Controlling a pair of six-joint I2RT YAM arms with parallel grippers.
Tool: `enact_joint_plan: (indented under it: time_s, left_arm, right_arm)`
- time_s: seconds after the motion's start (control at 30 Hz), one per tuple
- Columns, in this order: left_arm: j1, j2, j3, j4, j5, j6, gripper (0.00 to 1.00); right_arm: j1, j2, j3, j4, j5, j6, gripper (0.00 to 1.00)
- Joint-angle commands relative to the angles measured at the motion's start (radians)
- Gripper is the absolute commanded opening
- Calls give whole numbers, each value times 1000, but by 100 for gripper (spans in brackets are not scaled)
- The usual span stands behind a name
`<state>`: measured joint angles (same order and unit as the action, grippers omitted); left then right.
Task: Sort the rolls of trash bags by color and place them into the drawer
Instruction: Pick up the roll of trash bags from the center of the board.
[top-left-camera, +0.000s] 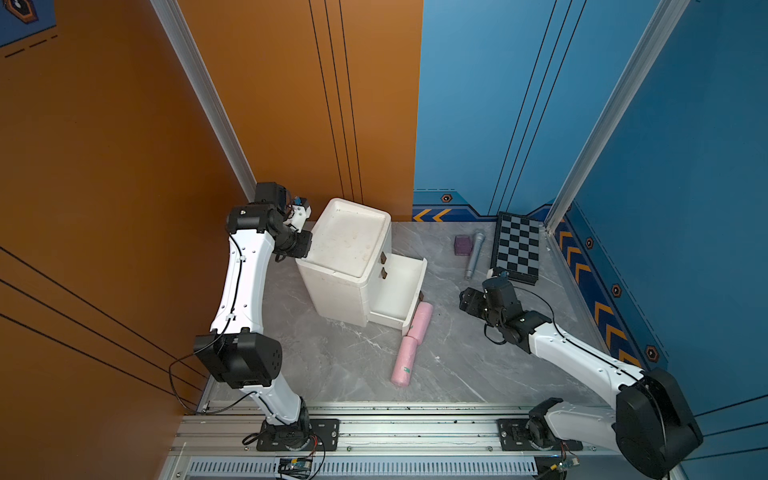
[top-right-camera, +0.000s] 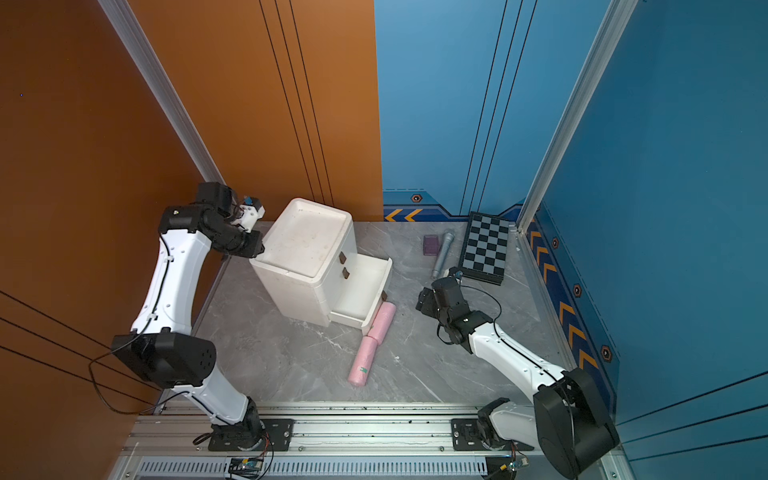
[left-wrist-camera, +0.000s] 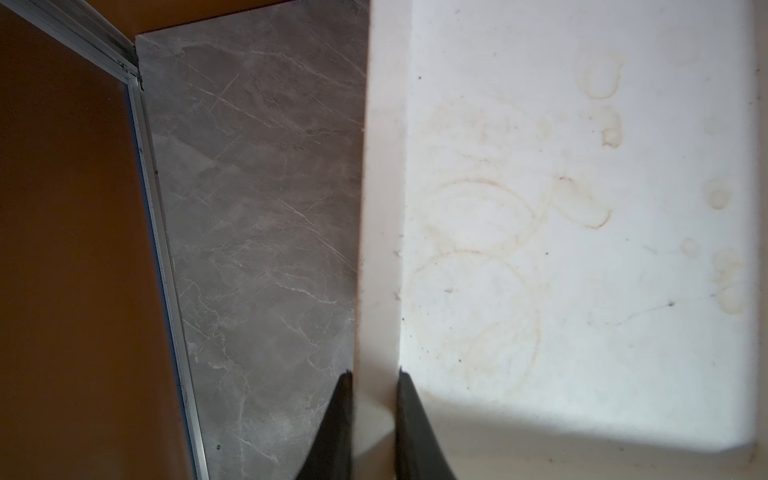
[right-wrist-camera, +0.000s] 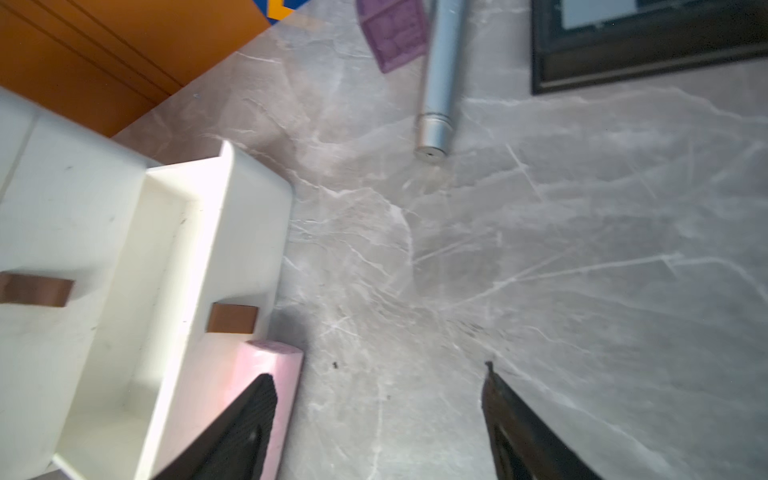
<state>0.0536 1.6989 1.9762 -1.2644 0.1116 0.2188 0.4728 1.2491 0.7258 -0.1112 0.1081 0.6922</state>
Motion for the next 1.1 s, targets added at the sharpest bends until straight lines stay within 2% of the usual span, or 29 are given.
enact_joint_plan:
  time_s: [0.0,0.23,0.4,0.63,1.07]
  left_arm:
    - [-19,71,-51,-161,-59,-81,0]
    - [-28,56,-85,-158,-81,-89,0]
    - [-29,50,-86,-156,-102,-96,0]
    - [-35,66,-72,-143,-87,-53,0]
    - [-40,162,-7,-120,-133,48,0]
  right_arm:
    - [35,40,86,-161,14,-107,86]
    - [139,160,228,-310,22,-74,83]
    - [176,278,309,-362,-37,-25,83]
    - [162,393,375,-373,-147,100,83]
    - [174,497,441,-388,-194,175,83]
